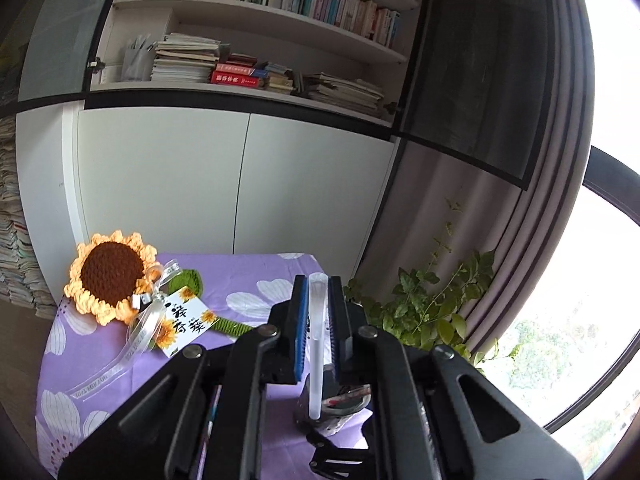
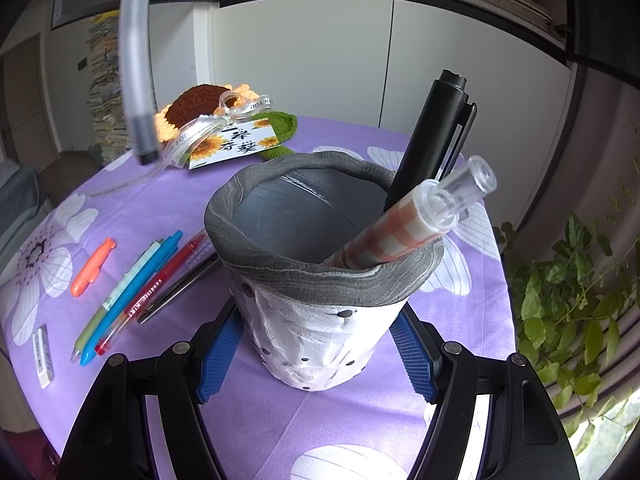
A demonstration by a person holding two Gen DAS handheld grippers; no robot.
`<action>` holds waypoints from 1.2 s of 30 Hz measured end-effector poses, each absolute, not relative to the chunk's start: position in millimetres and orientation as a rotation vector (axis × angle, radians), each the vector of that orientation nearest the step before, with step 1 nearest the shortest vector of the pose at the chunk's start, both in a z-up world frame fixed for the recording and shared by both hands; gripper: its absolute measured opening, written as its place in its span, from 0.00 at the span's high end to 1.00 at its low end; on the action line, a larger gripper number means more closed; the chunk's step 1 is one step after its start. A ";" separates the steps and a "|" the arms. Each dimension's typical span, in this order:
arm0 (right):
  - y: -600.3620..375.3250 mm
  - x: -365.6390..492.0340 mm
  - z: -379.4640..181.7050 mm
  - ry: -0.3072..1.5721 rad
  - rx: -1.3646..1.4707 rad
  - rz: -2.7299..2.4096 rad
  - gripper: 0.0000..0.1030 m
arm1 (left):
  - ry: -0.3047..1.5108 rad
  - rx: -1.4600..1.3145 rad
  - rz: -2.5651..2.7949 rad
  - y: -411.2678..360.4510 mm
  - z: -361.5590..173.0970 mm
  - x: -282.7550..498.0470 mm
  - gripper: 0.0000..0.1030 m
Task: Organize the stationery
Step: 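Lift the clear pen with the left tool over the cup, then lower the clear pen into the cup and open the left tool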
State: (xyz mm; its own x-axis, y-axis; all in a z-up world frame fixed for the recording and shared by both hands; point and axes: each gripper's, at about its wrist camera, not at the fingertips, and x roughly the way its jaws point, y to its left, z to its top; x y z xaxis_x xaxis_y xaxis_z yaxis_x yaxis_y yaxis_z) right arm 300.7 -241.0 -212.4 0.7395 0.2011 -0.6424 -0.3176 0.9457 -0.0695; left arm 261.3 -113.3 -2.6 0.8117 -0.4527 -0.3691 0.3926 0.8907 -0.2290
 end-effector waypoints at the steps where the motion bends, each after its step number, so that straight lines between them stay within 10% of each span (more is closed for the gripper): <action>1: -241.0 300.8 -212.4 0.682 -0.179 0.286 0.29 | 0.423 -0.138 -0.460 -117.4 -0.2 259.9 0.93; 31: -241.0 301.1 -212.4 0.683 -0.179 0.285 0.29 | 0.752 -0.075 -0.479 -157.7 -99.2 316.2 0.93; 36: -240.9 300.9 -212.3 0.683 -0.179 0.286 0.29 | 0.716 -0.118 -0.459 -138.0 -86.8 312.0 0.68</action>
